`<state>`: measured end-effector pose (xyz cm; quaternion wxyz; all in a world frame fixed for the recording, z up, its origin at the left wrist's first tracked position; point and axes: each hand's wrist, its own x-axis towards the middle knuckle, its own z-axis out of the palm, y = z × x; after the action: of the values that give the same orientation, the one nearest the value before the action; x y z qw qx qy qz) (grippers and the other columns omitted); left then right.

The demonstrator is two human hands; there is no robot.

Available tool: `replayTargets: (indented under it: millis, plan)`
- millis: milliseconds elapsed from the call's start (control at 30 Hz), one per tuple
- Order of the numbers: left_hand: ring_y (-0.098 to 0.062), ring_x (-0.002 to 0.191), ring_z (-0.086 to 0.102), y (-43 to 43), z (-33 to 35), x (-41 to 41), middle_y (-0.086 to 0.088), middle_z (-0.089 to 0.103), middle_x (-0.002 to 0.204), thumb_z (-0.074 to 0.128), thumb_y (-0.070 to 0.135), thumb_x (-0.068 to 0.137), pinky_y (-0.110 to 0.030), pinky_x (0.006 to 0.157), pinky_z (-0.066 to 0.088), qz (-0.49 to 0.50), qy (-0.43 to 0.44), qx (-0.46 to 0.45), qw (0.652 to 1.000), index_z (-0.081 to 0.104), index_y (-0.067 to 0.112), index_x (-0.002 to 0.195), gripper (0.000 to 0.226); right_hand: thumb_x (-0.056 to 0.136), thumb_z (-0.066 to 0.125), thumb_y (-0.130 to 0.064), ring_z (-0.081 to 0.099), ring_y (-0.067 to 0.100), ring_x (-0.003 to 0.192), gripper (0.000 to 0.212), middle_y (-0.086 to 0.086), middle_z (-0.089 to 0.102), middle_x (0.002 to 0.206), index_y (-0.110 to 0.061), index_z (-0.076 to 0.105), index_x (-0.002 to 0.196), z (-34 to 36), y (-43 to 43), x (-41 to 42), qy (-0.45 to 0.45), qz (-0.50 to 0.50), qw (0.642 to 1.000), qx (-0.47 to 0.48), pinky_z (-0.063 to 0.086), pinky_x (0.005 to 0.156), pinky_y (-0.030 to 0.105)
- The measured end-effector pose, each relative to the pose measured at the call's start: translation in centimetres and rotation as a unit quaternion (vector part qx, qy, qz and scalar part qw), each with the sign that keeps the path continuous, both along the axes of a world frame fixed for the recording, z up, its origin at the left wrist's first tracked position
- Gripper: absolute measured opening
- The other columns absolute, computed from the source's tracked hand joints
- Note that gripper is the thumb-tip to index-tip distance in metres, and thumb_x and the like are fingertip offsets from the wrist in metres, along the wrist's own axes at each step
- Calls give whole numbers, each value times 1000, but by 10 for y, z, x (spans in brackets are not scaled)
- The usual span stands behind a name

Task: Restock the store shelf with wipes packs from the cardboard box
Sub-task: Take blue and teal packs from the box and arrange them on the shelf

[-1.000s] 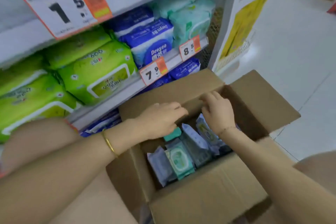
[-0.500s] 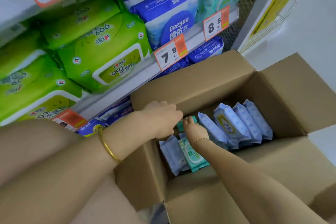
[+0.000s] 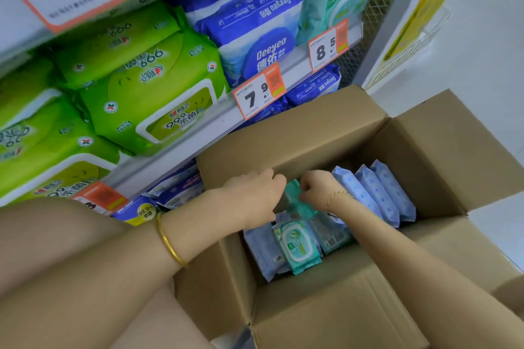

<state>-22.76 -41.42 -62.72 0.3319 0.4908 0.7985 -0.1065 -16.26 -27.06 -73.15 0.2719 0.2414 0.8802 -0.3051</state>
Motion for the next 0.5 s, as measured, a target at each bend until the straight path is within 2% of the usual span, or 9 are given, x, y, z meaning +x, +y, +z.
replayTargets:
  millis: [33, 67, 167, 233, 267, 333, 400, 467, 500]
  plan:
    - [-28, 116, 46, 1, 1, 2, -11, 37, 134, 61, 34, 88, -37, 85, 46, 27, -29, 3, 999, 31, 10, 134, 59, 84, 60, -4, 52, 10, 41, 28, 1, 56, 46, -8, 48, 59, 21, 11, 0, 12, -83, 992, -90, 40, 45, 21]
    - [-27, 122, 43, 1, 2, 4, -11, 32, 139, 65, 37, 85, -39, 94, 45, 49, -63, 4, 997, 23, 12, 139, 73, 85, 61, -1, 47, 7, 31, 29, -2, 52, 35, -7, 49, 59, 43, 20, 2, 26, -160, 970, -180, 39, 39, 18]
    - [-23, 140, 23, 5, 10, 16, -4, 8, 154, 73, 44, 76, -35, 113, 31, 105, -136, 46, 984, -11, 22, 148, 113, 88, 58, 2, 46, 6, 30, 23, 1, 51, 36, -7, 53, 67, 101, 37, 11, 80, -286, 887, -355, 40, 36, 14]
    - [-22, 143, 16, 8, 15, 30, -2, 3, 156, 74, 46, 74, -32, 114, 25, 130, -108, 148, 974, -16, 20, 148, 119, 89, 55, 3, 47, 6, 31, 25, 2, 53, 38, -8, 53, 66, 124, 41, 16, 116, -325, 841, -417, 39, 36, 13]
    - [-21, 142, 19, 9, 16, 36, -3, 8, 156, 74, 47, 73, -32, 114, 27, 148, -86, 212, 962, -12, 19, 149, 118, 89, 54, 3, 47, 5, 31, 24, 2, 54, 40, -7, 53, 68, 133, 40, 18, 134, -341, 821, -439, 39, 37, 13]
    - [-19, 130, 38, 14, 19, 41, -4, 30, 147, 76, 43, 71, -29, 103, 40, 208, -76, 333, 916, 7, 20, 148, 106, 90, 54, 2, 50, 4, 33, 17, 3, 58, 45, -6, 56, 74, 150, 31, 21, 172, -347, 800, -458, 41, 37, 12]
    - [-15, 107, 55, 19, 23, 37, 0, 54, 125, 77, 37, 71, -20, 85, 48, 281, -98, 427, 854, 34, 24, 132, 76, 90, 54, 1, 54, 5, 34, 18, 5, 62, 49, -7, 54, 74, 166, 22, 22, 213, -341, 801, -444, 43, 37, 13]
    - [-13, 91, 62, 24, 29, 28, 6, 63, 103, 73, 41, 71, -27, 78, 52, 339, -105, 449, 820, 44, 34, 109, 48, 92, 52, -1, 58, 8, 37, 19, 5, 64, 51, -8, 52, 74, 182, 18, 24, 263, -338, 800, -421, 44, 37, 14]
    - [-11, 88, 63, 25, 34, 26, 6, 64, 99, 72, 37, 75, -27, 77, 54, 371, -144, 456, 796, 45, 33, 105, 41, 93, 51, -3, 58, 8, 37, 18, 5, 65, 53, -8, 52, 76, 190, 20, 25, 294, -340, 798, -401, 43, 36, 15]
